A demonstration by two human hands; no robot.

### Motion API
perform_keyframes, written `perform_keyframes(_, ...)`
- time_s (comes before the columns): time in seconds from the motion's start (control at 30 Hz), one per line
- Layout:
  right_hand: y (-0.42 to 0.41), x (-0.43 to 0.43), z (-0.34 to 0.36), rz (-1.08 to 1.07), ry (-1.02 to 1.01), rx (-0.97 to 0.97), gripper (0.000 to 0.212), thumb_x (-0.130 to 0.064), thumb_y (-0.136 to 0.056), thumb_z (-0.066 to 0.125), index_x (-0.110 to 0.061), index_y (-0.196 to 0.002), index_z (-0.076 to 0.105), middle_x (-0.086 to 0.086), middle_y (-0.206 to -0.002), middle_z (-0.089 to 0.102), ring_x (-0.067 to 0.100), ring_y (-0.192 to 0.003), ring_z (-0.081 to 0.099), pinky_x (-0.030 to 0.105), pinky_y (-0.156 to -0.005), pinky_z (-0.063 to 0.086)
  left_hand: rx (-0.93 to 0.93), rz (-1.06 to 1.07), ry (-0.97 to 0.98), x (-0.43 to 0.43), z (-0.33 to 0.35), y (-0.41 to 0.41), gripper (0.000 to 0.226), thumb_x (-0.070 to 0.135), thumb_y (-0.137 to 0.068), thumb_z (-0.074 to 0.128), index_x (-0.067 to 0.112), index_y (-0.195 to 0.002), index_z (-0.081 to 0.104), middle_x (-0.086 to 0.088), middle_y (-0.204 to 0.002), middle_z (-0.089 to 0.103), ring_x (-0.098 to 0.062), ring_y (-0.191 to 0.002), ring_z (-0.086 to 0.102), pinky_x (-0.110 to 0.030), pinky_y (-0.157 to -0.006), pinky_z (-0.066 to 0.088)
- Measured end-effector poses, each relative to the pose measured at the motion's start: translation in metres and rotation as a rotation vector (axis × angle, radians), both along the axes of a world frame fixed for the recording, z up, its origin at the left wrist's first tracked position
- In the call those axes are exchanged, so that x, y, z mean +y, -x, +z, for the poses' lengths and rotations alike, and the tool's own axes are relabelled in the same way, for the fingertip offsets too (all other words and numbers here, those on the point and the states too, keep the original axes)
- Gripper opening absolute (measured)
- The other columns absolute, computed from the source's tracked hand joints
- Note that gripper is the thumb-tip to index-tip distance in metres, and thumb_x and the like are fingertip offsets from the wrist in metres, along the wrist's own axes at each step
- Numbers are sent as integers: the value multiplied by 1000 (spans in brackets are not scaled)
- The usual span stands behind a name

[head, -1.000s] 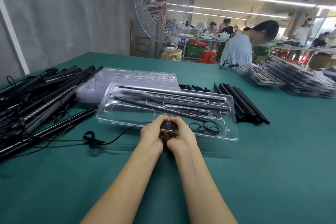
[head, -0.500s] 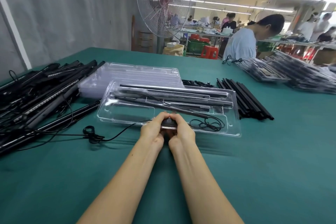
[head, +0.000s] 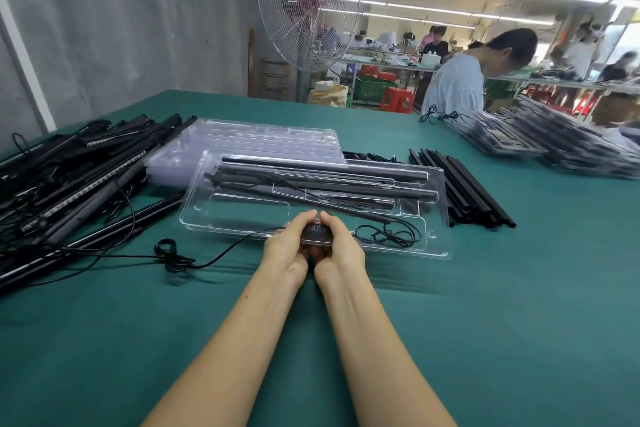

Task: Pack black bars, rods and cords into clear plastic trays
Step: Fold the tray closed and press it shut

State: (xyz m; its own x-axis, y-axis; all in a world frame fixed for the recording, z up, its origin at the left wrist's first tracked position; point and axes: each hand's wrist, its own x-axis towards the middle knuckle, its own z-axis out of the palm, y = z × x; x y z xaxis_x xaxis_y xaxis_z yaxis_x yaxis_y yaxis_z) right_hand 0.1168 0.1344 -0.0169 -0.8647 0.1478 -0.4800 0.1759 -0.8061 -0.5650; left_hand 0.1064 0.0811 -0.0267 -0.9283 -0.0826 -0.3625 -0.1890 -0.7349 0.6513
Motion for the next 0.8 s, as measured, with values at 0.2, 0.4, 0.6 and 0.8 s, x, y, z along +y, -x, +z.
perform_keyframes(0.2,-2,-1,1,-16,-29,-47,16,1,-73,72,-3,-82,59,11,-73,62,23,-58,59,26,-47,49,-42,58,105,1,0,-1,13,2,-76,72,5,-75,59,-9,-73,61,-18,-60,60,-20,-42,48)
perform_keyframes(0.4,3,19,2,64,-169,-31,15,-12,-87,59,-13,-74,53,6,-70,53,16,-60,49,26,-53,40,-22,-184,155,-14,7,-1,12,17,-89,59,13,-78,58,-2,-51,62,-13,-48,60,-21,-47,50)
perform_keyframes(0.6,4,20,-4,214,-180,76,18,0,-88,57,-6,-72,55,9,-67,54,18,-62,51,25,-56,48,-4,-202,113,-26,-1,4,15,9,-94,53,8,-79,56,-8,-68,59,-17,-68,55,-22,-49,53)
perform_keyframes(0.8,5,23,-3,190,-164,79,16,4,-87,58,1,-73,53,12,-65,53,22,-61,53,22,-43,53,-12,-214,56,-27,-2,4,17,14,-97,50,6,-82,53,-13,-78,56,-19,-65,56,-24,-46,55)
